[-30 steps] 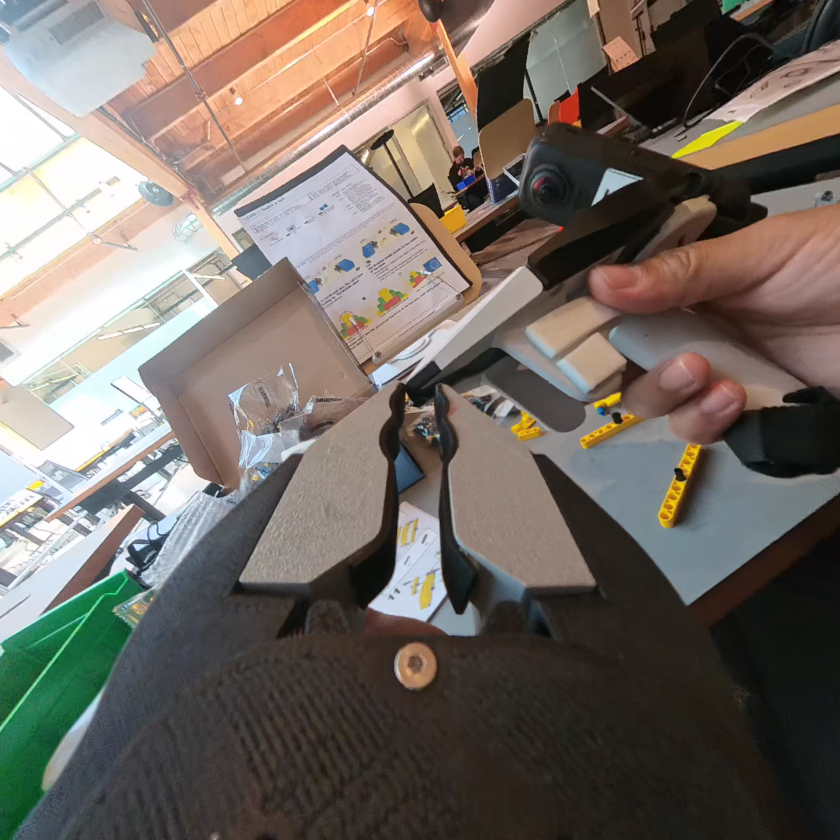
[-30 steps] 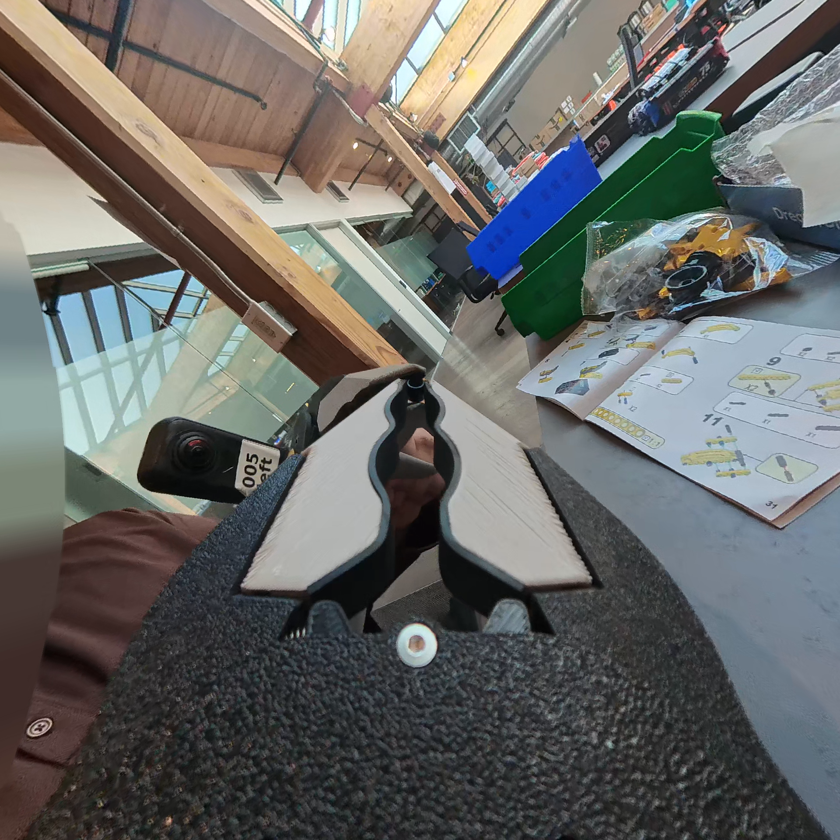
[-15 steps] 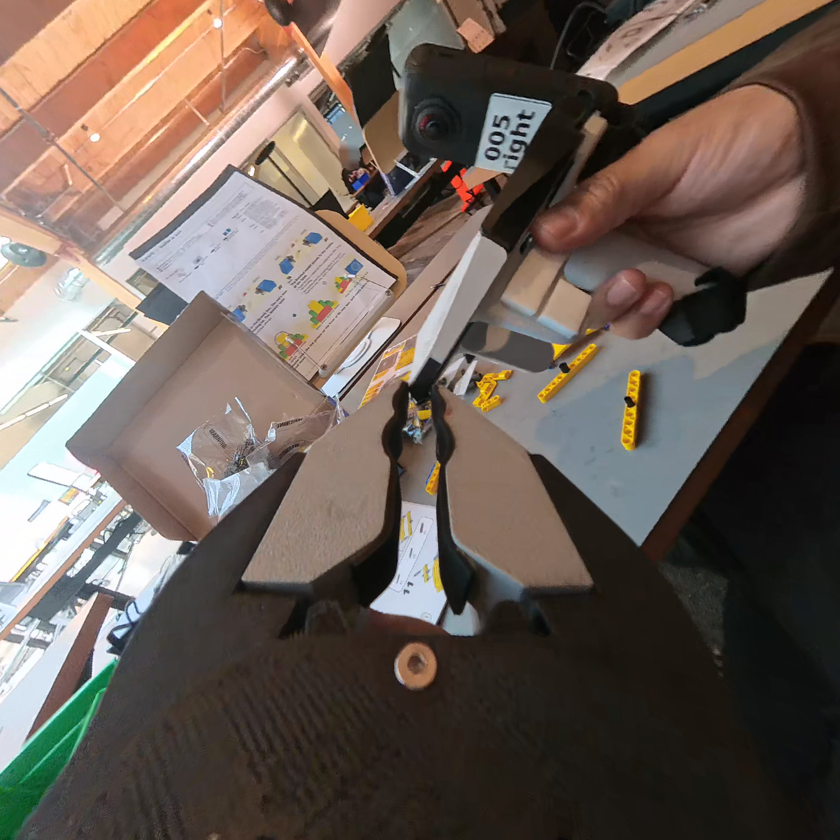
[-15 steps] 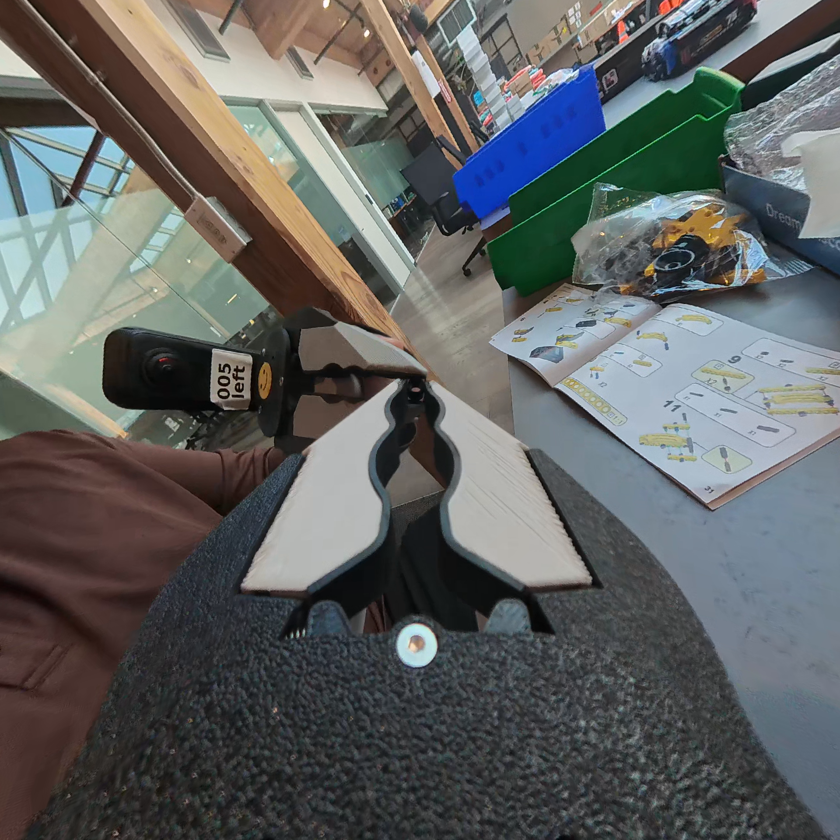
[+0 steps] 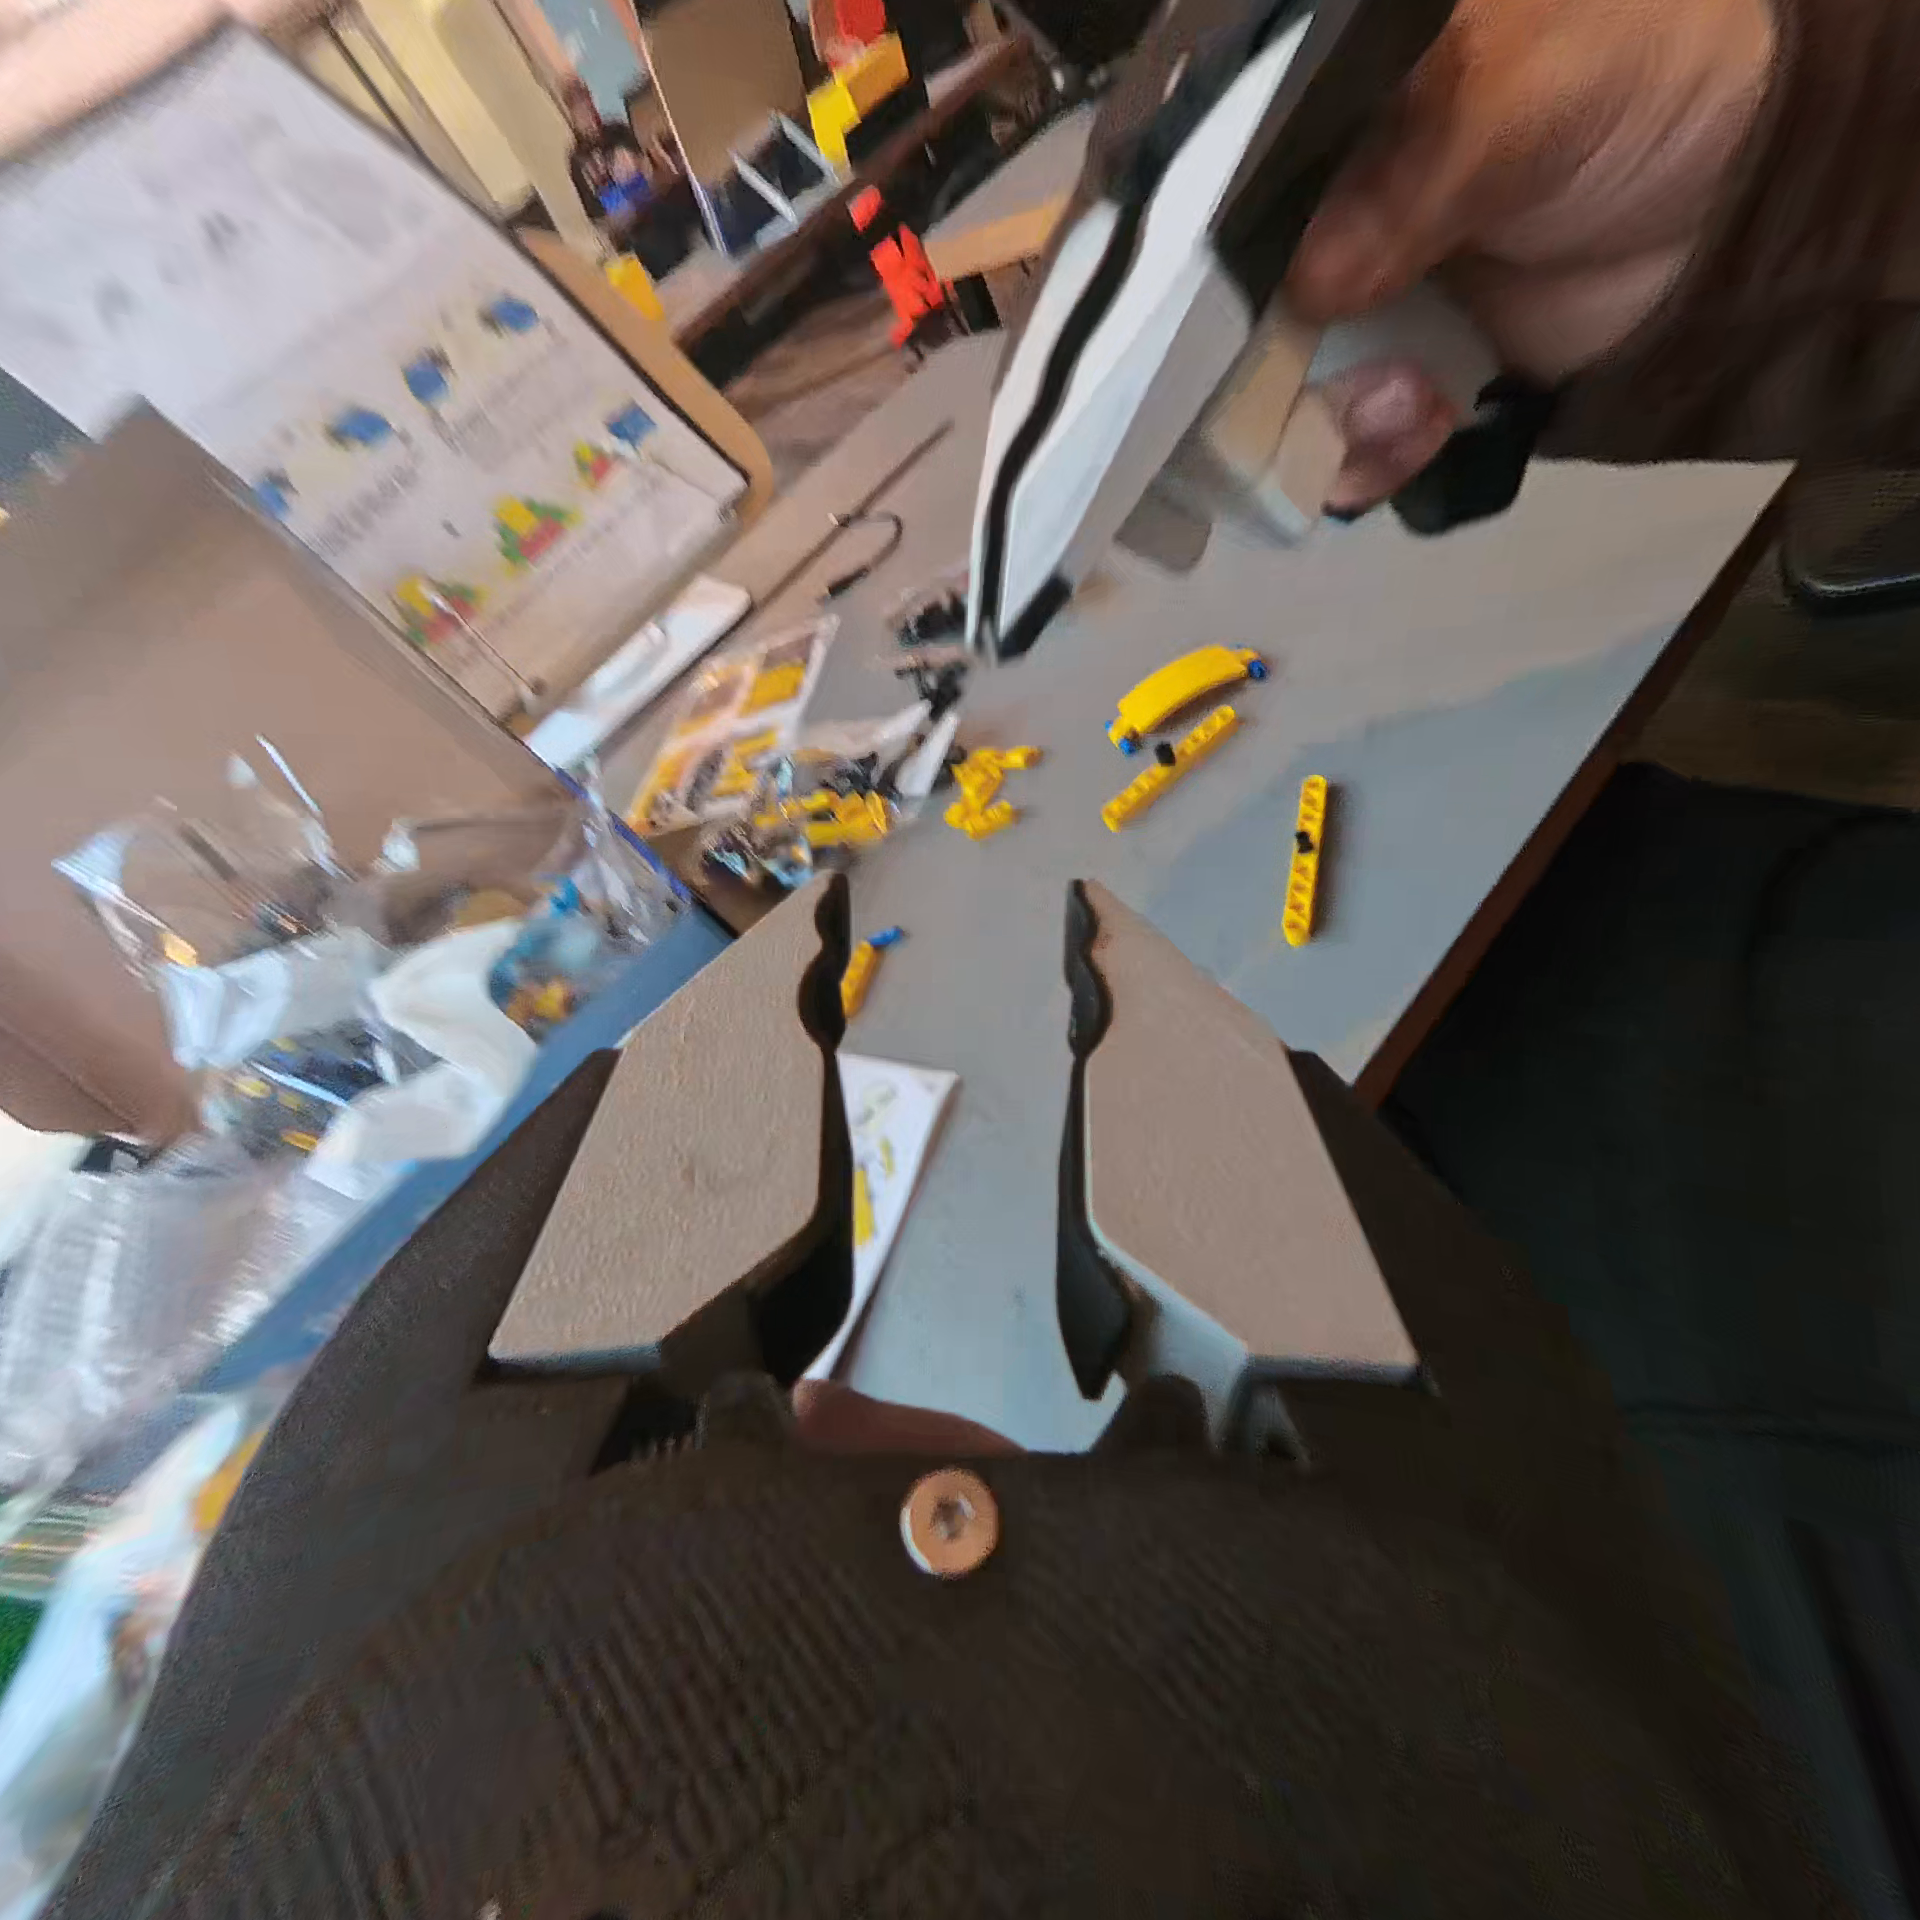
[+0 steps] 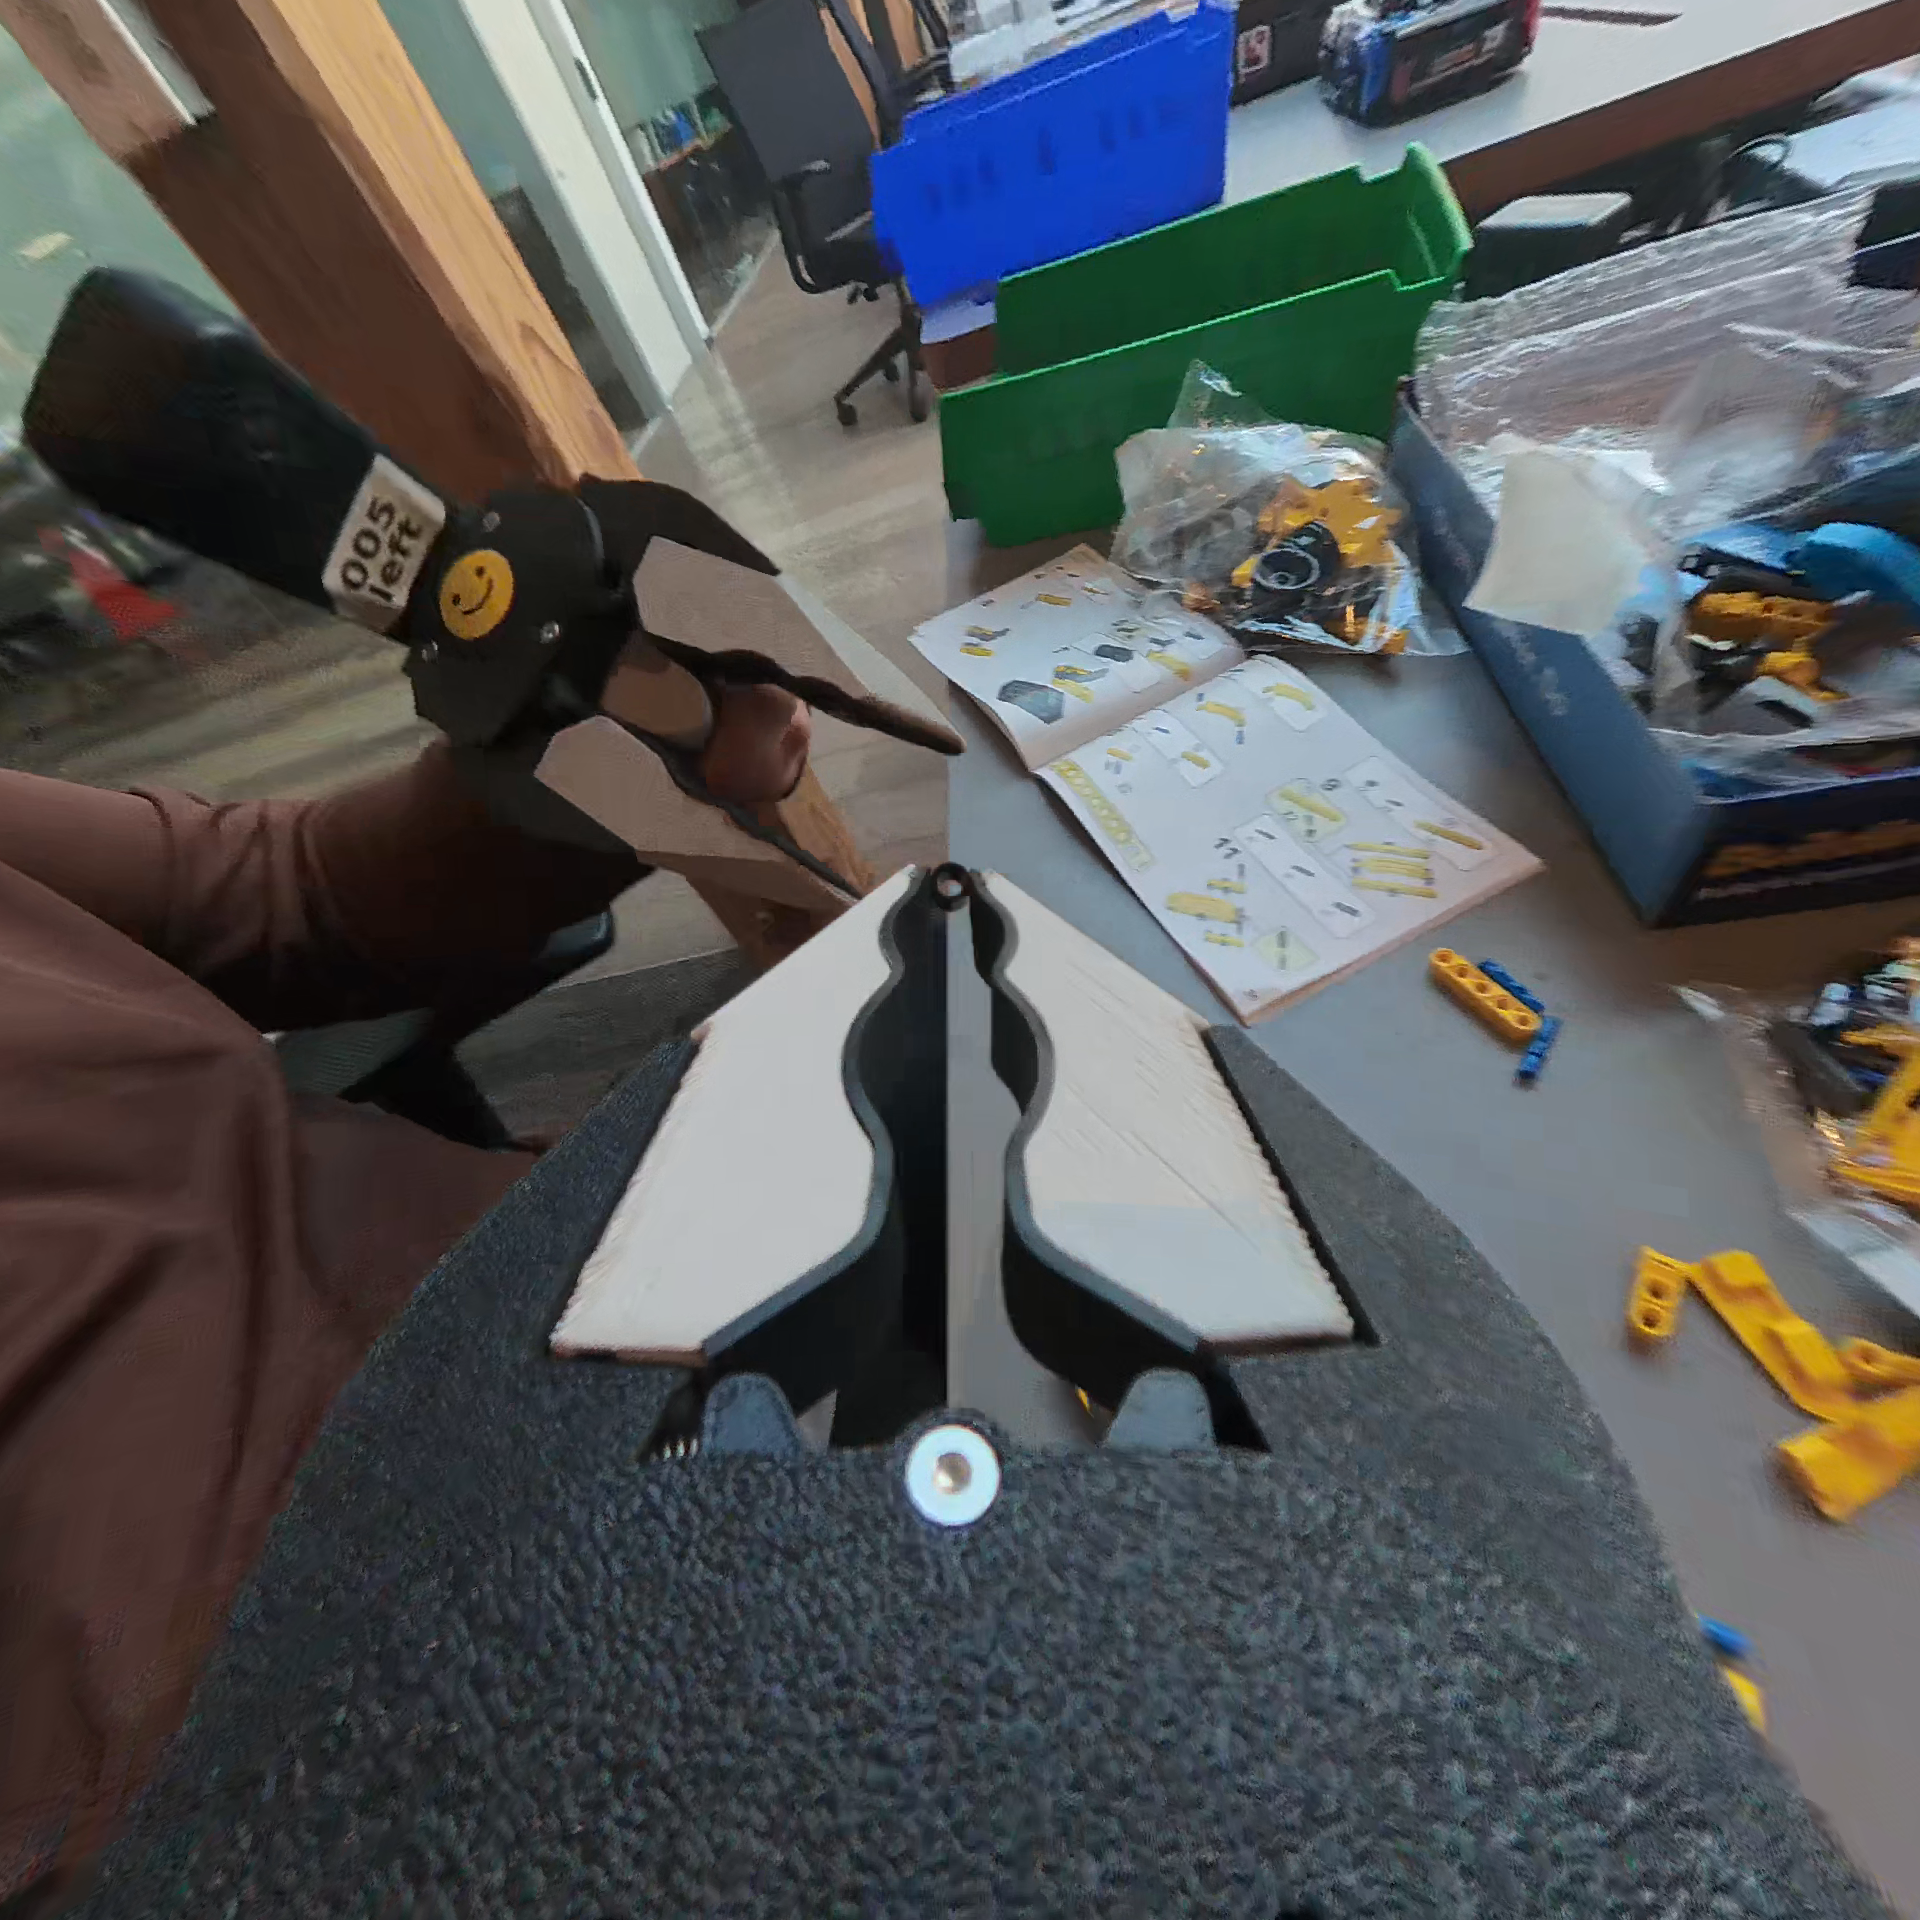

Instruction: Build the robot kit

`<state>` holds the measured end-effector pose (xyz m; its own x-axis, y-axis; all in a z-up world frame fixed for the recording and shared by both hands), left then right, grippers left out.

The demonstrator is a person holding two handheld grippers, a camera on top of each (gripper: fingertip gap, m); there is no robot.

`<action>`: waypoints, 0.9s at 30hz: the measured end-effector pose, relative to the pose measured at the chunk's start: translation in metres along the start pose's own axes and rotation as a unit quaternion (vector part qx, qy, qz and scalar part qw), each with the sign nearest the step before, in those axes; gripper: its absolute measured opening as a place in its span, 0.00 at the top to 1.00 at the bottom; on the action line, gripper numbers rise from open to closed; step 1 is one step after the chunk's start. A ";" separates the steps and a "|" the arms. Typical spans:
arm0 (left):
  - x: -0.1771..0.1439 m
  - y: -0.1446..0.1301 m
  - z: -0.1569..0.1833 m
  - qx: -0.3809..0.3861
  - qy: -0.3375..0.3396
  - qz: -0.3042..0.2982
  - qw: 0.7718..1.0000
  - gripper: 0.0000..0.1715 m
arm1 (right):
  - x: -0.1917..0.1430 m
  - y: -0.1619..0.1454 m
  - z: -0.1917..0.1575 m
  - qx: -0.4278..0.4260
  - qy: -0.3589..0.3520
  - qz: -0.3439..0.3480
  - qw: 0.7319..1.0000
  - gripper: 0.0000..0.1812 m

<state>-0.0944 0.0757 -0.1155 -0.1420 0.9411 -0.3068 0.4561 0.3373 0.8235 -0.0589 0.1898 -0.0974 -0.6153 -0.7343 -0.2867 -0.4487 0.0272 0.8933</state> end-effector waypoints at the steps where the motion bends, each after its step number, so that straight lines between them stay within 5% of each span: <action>1: 0.004 -0.010 0.001 -0.031 -0.027 -0.021 0.999 0.77 | -0.007 0.000 0.003 -0.011 -0.014 -0.003 1.000 0.97; 3: 0.017 -0.031 0.013 -0.092 -0.089 -0.066 0.990 0.73 | -0.019 -0.003 0.010 -0.025 -0.040 -0.008 0.999 0.97; 7: 0.052 -0.054 0.038 -0.129 -0.097 -0.100 0.982 0.73 | -0.032 -0.040 0.027 -0.001 -0.070 -0.044 0.997 0.97; 14: 0.083 -0.053 0.087 -0.093 -0.119 -0.109 0.983 0.75 | -0.051 -0.113 0.047 0.029 -0.105 -0.101 0.989 0.97; 19: 0.096 -0.052 0.103 -0.081 -0.139 -0.116 0.980 0.76 | -0.040 -0.126 0.045 0.012 -0.093 -0.123 0.988 0.97; 27: 0.106 -0.052 0.104 -0.079 -0.144 -0.097 0.982 0.93 | -0.032 -0.134 0.052 0.011 -0.095 -0.142 0.985 0.97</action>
<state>-0.0415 0.1556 -0.2404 0.0520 0.8210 -0.5686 0.3007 0.5301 0.7928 -0.0128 0.2451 -0.2259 -0.5722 -0.5744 -0.5854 -0.6328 -0.1448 0.7606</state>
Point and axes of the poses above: each gripper's, where its closed fingertips meet, x out along the fingers, y out of its top, z = x × y across the jaws, the point moved 5 cm from there along -x, back along the fingers, and after that the axes turned 3 degrees about x, right-handed, at the moved point
